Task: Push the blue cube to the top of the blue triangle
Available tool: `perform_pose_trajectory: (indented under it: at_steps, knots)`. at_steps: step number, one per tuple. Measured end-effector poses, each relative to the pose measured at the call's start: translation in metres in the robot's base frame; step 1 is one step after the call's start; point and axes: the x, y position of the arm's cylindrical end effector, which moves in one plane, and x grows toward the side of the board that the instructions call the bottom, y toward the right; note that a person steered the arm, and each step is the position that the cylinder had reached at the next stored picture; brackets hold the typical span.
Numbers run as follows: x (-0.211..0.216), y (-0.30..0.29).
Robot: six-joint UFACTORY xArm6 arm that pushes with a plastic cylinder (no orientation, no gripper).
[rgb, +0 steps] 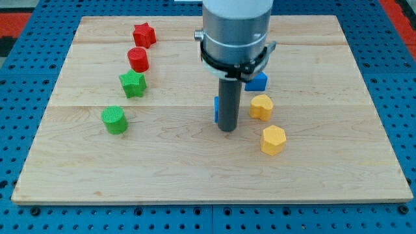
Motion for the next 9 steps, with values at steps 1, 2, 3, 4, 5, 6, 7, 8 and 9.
perform_pose_trajectory:
  at_steps: [1,2,3,4,5,6,7,8,9]
  knots:
    - [-0.023,0.0]
    - [-0.029,-0.013]
    - [-0.044,-0.022]
    - [-0.079,-0.022]
    - [-0.105,-0.022]
    - [-0.116,-0.026]
    - [-0.117,-0.061]
    - [-0.159,-0.062]
    - [-0.168,-0.05]
